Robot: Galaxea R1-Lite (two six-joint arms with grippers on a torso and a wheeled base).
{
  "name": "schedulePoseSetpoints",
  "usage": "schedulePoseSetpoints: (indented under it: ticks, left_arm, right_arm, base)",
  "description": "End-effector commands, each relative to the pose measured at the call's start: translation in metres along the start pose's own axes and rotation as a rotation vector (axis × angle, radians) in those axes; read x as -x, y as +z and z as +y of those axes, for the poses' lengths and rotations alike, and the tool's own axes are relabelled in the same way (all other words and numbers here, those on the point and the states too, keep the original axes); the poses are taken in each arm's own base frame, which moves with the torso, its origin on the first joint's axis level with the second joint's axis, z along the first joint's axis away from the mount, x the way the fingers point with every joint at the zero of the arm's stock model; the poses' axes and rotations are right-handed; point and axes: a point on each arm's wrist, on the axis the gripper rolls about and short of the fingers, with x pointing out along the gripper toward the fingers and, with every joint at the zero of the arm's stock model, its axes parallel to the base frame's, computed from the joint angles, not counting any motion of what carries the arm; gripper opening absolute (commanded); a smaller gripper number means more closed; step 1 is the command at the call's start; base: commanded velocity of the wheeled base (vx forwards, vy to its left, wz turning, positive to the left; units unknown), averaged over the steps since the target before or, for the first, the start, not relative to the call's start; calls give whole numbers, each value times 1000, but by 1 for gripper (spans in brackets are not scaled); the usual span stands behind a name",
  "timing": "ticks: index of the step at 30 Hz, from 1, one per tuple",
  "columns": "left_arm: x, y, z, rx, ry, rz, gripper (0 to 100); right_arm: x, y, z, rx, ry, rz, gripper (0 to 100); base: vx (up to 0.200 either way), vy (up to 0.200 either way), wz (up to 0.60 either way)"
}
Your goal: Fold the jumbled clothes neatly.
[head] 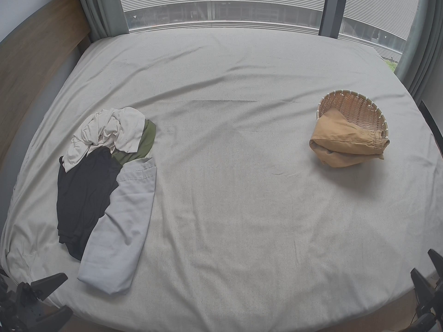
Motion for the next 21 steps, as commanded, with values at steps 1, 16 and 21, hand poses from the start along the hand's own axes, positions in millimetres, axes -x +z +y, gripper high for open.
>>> schedulePoseSetpoints:
  ticks: [1,16,21]
  left_arm:
    - [24,-25,1,-112,99,-94,100]
    - [30,-44,6,-455,520,-108,100]
    - [31,-42,8,-468,624,-123,100]
  right_arm:
    - [13,-20,-3,48,-164,-111,100]
    - [13,-25,-7,171,-310,-56,100]
    - [13,-26,-7,177,-290,-55,100]
  base:
    - [0,0,0]
    - [0,0,0]
    - [0,0,0]
